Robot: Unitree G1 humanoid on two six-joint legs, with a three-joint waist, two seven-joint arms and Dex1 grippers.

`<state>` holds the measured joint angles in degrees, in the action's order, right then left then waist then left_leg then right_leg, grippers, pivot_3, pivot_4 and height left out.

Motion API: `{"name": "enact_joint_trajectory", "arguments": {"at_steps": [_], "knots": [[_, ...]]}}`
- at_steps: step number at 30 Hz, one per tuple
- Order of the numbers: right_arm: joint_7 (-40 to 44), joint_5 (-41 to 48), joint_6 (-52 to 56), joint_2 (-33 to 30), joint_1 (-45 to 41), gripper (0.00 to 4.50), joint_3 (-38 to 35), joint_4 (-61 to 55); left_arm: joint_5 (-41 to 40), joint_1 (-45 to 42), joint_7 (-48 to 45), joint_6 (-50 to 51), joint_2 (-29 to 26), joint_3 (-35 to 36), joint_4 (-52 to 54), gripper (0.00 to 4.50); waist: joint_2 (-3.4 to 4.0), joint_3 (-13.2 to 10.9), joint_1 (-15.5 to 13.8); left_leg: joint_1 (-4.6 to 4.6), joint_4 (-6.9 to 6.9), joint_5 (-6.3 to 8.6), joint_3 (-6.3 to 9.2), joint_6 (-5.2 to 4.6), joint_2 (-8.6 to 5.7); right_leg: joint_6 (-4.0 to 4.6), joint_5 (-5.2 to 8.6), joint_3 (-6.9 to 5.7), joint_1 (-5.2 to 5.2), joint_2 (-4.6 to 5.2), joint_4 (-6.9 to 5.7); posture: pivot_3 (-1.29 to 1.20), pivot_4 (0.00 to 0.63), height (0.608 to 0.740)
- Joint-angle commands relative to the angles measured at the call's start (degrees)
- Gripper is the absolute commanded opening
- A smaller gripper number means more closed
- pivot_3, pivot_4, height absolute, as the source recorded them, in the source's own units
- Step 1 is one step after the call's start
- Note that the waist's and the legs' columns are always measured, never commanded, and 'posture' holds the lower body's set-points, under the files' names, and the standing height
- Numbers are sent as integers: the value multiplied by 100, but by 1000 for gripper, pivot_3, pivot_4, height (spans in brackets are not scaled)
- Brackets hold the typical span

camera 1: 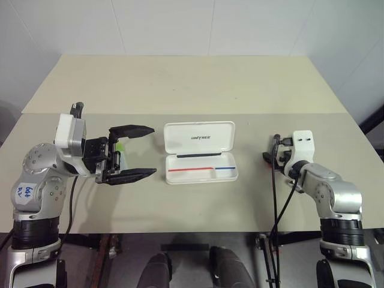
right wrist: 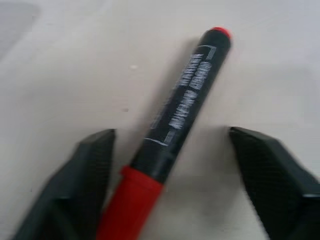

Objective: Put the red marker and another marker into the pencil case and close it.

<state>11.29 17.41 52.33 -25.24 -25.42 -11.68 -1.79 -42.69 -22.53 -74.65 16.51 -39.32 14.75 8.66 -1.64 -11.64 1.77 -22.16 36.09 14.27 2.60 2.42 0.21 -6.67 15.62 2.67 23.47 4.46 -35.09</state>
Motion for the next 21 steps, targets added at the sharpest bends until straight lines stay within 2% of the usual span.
{"name": "enact_joint_trajectory", "arguments": {"at_steps": [1,6,10,16,21], "knots": [[11,-34,169,57,12,2481,66,142,-126,48,10,-26,-126,174,225,4500,-2,1,-5,0,1,-1,-1,-1,1,3,0,0,0,0,1,0,150,740],[146,-95,16,22,-114,723,158,164,-96,91,84,-69,-142,220,275,4500,-3,2,-5,-1,3,-2,-4,-3,0,8,-1,3,-2,0,9,0,150,740],[430,-212,-627,-159,-384,663,215,282,-102,151,125,-112,-154,292,311,4500,-4,2,24,-1,1,-2,-14,-3,3,13,-3,6,0,0,15,0,150,740],[870,-203,-1669,-392,-1267,663,74,625,-79,210,166,-193,-156,409,301,4500,13,-9,36,-5,-6,-3,-26,-4,4,-1,-13,9,15,-2,14,0,150,740],[1523,122,-1846,-418,-2046,663,254,415,-79,282,185,-239,-169,490,281,4500,15,-10,31,-7,-25,0,-20,-1,7,-31,-29,5,22,-3,11,0,150,740]]}}
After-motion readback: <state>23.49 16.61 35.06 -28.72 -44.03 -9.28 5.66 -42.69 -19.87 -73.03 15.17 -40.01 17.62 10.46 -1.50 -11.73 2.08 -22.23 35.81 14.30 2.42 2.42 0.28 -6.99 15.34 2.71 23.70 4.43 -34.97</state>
